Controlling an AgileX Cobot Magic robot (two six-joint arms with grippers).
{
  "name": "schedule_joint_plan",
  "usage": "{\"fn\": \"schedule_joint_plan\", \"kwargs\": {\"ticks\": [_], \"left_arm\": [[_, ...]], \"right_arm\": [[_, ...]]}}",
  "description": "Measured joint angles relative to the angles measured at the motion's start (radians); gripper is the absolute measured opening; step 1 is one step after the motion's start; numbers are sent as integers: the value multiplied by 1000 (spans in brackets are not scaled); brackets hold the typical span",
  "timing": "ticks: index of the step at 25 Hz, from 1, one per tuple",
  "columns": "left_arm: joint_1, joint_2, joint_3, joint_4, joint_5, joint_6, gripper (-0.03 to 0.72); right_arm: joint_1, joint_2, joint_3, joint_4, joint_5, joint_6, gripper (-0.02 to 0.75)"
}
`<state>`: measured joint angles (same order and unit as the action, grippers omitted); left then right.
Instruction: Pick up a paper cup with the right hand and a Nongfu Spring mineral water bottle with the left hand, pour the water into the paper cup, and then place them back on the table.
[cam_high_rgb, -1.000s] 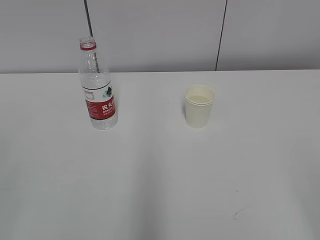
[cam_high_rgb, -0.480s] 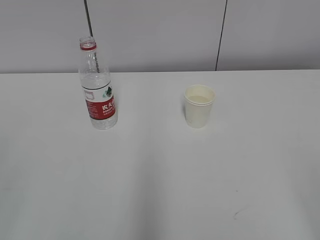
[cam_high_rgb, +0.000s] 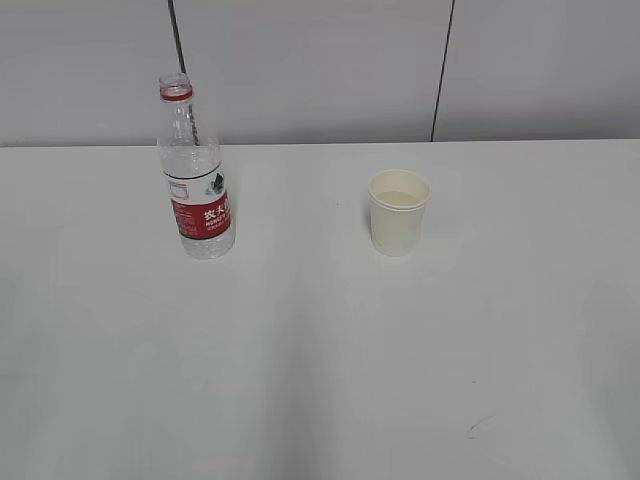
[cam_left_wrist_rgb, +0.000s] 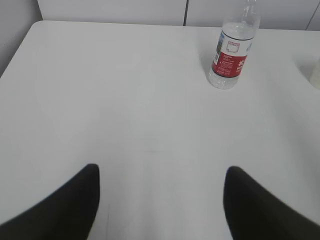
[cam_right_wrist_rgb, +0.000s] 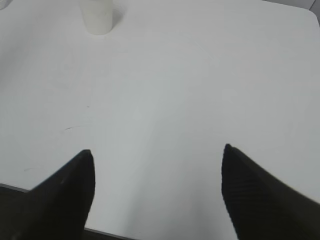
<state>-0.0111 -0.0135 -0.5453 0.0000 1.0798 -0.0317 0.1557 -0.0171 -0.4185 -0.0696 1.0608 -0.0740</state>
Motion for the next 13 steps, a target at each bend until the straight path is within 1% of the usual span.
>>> {"fn": "schedule_joint_plan", "kwargs": {"ticks": [13], "left_arm": [[0,0,0,0,0,0,466]], "right_arm": [[0,0,0,0,-2,0,582]]}}
